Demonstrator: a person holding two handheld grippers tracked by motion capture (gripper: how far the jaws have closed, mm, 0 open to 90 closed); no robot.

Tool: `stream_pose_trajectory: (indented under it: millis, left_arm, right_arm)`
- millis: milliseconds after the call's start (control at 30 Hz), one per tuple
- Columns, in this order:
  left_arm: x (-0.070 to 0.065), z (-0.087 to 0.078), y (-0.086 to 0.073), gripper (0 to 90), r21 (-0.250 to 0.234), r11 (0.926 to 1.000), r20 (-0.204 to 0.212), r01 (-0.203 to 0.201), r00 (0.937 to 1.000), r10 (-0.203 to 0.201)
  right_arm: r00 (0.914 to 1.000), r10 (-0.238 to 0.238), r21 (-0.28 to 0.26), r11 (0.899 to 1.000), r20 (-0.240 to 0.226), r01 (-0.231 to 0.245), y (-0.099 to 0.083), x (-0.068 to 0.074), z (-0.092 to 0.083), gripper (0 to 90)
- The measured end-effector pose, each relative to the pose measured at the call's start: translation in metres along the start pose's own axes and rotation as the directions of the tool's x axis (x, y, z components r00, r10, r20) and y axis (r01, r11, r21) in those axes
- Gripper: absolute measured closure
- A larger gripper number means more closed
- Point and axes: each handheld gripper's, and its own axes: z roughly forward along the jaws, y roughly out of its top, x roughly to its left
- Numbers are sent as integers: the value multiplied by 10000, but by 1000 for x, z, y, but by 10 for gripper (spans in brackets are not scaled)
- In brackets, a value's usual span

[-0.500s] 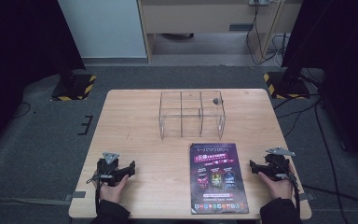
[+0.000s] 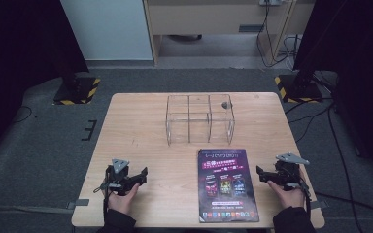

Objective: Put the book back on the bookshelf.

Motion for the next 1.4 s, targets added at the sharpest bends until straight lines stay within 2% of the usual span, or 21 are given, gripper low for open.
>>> stream_pose_trajectory:
  millis: [167, 267, 433, 533, 667, 933, 1167, 1400]
  left_arm:
    - [-10, -4, 4, 185, -355, 9994, 243, -50, 9997, 59]
    - [-17, -5, 8, 186, -459, 9989, 405, -59, 9991, 77]
    - [-29, -5, 11, 187, -548, 9980, 535, -306, 9980, 335]
    - [-35, -5, 13, 190, -693, 9973, 649, -247, 9975, 292]
    - [-43, -3, 14, 190, -689, 9967, 795, -438, 9956, 492]
    - [-55, 3, 16, 194, -623, 9965, 1060, -555, 9924, 619]
    - [-69, 9, 25, 198, -813, 9947, 1226, -622, 9898, 719]
    - [-83, 15, 26, 203, -731, 9941, 1382, -796, 9864, 891]
  right_arm:
    - [9995, 20, -550, 9985, -313, -37, 8, 9, -10, 70]
    - [9990, -46, -688, 9976, -436, 15, 11, 12, -11, 72]
    - [9982, -45, -761, 9971, -606, -2, 15, 17, -14, 82]
    - [9978, -75, -830, 9966, -659, 20, 17, 19, -14, 81]
    - [9976, -145, -925, 9957, -682, 82, 20, 21, -13, 81]
    - [9962, -233, -1107, 9938, -844, 139, 28, 25, -11, 87]
    - [9953, -172, -1372, 9905, -951, 40, 36, 28, -8, 88]
    - [9951, -295, -1349, 9907, -944, 166, 35, 30, -6, 96]
